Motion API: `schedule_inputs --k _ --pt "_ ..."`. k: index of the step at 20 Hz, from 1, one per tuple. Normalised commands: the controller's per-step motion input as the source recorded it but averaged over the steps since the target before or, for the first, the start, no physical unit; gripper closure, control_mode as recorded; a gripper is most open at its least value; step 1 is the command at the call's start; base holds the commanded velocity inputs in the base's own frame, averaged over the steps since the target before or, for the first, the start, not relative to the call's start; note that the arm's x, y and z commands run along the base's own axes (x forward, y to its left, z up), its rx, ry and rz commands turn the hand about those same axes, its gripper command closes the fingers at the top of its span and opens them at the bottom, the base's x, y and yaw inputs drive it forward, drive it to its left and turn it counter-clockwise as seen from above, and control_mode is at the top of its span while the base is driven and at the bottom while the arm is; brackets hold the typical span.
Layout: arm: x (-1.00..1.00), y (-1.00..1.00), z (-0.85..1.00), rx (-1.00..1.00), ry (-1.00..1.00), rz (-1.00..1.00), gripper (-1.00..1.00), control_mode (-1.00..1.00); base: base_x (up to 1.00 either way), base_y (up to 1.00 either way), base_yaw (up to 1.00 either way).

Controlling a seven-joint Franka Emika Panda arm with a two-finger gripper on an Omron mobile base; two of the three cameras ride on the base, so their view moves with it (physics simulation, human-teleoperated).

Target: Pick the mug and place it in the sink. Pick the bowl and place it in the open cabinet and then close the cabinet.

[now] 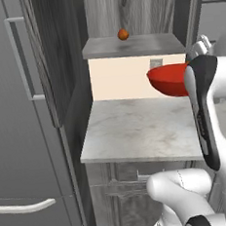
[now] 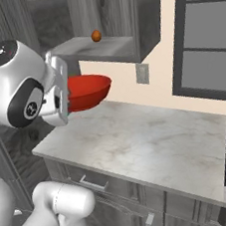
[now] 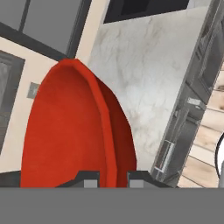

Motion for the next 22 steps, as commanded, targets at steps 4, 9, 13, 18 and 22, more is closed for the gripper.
schedule_inputs --k 4,9,13,18,22 --pt "0.0 0.01 0.41 0.0 -0.18 0.06 1.0 -1.0 0.0 0.0 0.0" --pt "0.0 0.17 0.26 0.0 -0.09 0.04 1.0 -1.0 0.0 0.0 0.0" --pt "0.08 0.44 0.25 -0.03 -0.13 0.0 1.0 -1.0 0.0 0.0 0.0" --pt "0.13 0.4 0.29 -0.06 -0.19 0.0 1.0 -1.0 0.0 0.0 0.0" --pt "0.08 0.12 0.44 0.0 -0.12 0.0 1.0 -1.0 0.0 0.0 0.0"
